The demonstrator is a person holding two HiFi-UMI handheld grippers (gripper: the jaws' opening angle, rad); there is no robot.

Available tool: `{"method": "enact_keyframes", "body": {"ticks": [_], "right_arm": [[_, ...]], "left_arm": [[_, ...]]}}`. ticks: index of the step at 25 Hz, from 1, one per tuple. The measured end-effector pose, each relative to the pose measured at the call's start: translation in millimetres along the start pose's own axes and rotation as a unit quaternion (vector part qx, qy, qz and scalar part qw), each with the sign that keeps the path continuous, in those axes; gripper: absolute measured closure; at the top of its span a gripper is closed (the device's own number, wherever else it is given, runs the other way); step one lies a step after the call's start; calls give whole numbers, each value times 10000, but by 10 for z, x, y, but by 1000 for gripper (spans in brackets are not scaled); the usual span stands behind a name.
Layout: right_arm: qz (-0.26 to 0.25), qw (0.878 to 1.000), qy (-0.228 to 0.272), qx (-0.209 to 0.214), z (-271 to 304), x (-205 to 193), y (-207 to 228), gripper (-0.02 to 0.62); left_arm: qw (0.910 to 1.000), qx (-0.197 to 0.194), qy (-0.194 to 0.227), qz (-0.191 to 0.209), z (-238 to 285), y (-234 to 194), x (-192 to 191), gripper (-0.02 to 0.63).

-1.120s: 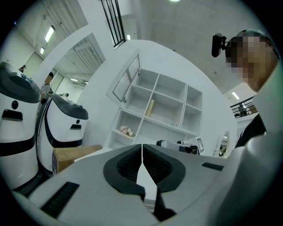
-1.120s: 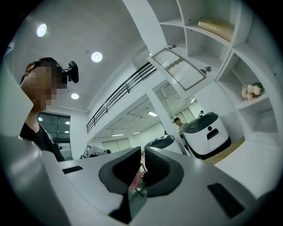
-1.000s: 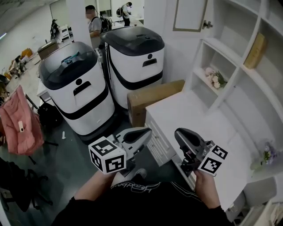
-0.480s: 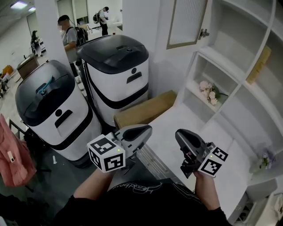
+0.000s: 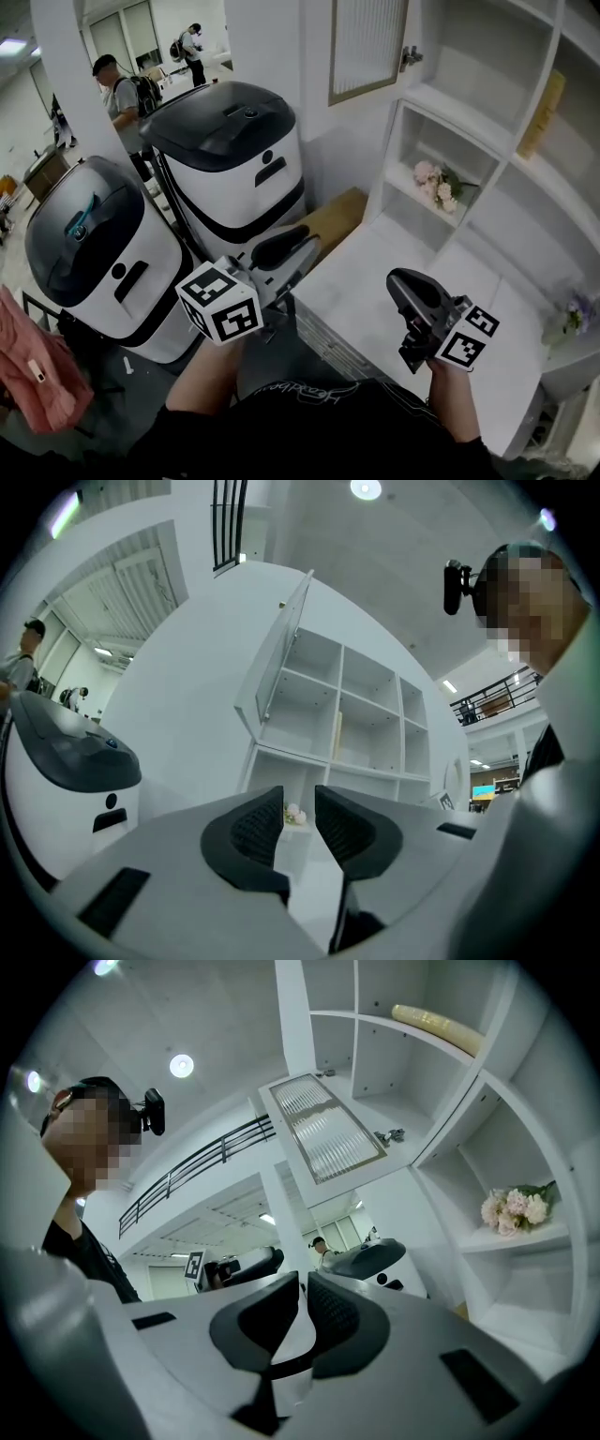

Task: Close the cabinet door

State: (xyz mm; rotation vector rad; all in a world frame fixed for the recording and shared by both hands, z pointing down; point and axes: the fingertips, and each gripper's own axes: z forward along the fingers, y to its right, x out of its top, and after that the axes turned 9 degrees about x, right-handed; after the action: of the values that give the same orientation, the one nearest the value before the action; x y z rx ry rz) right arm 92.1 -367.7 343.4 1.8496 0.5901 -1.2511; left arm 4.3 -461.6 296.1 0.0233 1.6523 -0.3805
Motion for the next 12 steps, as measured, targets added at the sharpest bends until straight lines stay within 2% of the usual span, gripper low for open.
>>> {"method": "enact_keyframes", "body": {"ticks": [8, 12], "right_arm": [[-32, 9999, 3, -142, -42, 47, 123, 539], [-55, 9997, 23, -232, -85, 92, 147, 540]], "left_arm": [[9985, 280, 366, 285, 205, -348, 451, 432], [9960, 307, 500, 677, 379, -462, 660, 416]]}}
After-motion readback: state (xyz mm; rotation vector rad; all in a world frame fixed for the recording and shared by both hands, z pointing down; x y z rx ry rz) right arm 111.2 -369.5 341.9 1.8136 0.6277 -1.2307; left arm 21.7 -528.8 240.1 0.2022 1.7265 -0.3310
